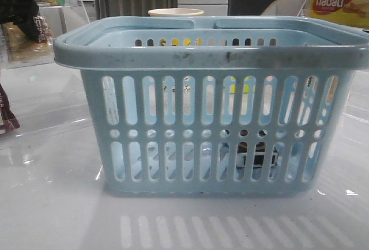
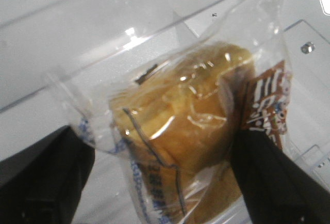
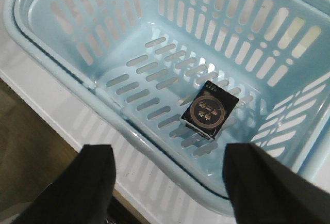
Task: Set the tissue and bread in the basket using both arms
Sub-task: 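Grasp the wrapped bread pastry on the shelf with the left gripper, then carry the bread pastry over the basket with the left gripper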
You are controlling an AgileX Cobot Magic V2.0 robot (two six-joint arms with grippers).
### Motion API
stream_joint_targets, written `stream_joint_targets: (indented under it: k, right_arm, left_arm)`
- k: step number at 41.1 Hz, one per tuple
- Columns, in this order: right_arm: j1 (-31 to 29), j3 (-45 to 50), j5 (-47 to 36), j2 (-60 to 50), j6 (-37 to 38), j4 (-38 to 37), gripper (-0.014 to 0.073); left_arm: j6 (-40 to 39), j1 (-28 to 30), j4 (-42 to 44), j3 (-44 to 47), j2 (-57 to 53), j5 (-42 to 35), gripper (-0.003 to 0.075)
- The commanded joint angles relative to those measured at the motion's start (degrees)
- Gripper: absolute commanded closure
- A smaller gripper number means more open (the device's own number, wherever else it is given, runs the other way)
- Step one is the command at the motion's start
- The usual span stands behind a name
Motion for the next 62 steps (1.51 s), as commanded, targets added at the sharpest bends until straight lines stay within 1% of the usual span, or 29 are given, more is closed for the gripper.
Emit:
stream_joint_targets:
  k: [1, 14, 20, 28, 34, 41, 49, 54, 57, 62]
  right_arm:
    - [0.0, -1.4, -3.7, -1.0, -0.7, 0.9, 0.0043]
    - [0.0, -1.4, -3.7, -1.0, -0.7, 0.9, 0.0043]
    - [0.0, -1.4, -3.7, -1.0, -0.7, 0.9, 0.0043]
    - [0.0, -1.4, -3.7, -1.0, -0.7, 0.9, 0.0043]
    - [0.0, -1.4, -3.7, -1.0, -0.7, 0.9, 0.0043]
    - [0.0, -1.4, -3.7, -1.0, -0.7, 0.9, 0.0043]
    - [0.0, -1.4, -3.7, -1.0, -0.7, 0.9, 0.0043]
    - [0.0, -1.4, -3.7, -1.0, -0.7, 0.9, 0.0043]
    - [0.0, -1.4, -3.7, -1.0, -0.7, 0.9, 0.0043]
    - [0.0, -1.4, -3.7, -1.0, -0.7, 0.9, 0.0043]
  left_arm:
    - [-0.2, 0.1, -0.4, -2.0, -2.9, -3.9, 0.0169]
    - [-0.2, 0.1, -0.4, -2.0, -3.2, 0.6, 0.0428]
    - [-0.2, 0.1, -1.9, -2.7, -4.7, 4.1, 0.0512]
    - [-0.2, 0.1, -4.8, -2.7, -8.2, 7.9, 0.059]
    - [-0.2, 0.1, -6.3, -2.7, -11.4, 10.2, 0.0628]
    - [-0.1, 0.1, -8.9, -2.7, -15.6, 12.5, 0.0627]
    - [0.0, -0.5, -14.5, -2.7, -20.5, 16.8, 0.0627]
    - [1.9, -3.5, -14.6, -2.7, -23.4, 20.4, 0.0627]
    - [3.9, -6.5, -14.9, -2.7, -24.5, 22.2, 0.0627]
    - [7.5, -13.1, -14.9, -2.7, -24.9, 26.0, 0.0627]
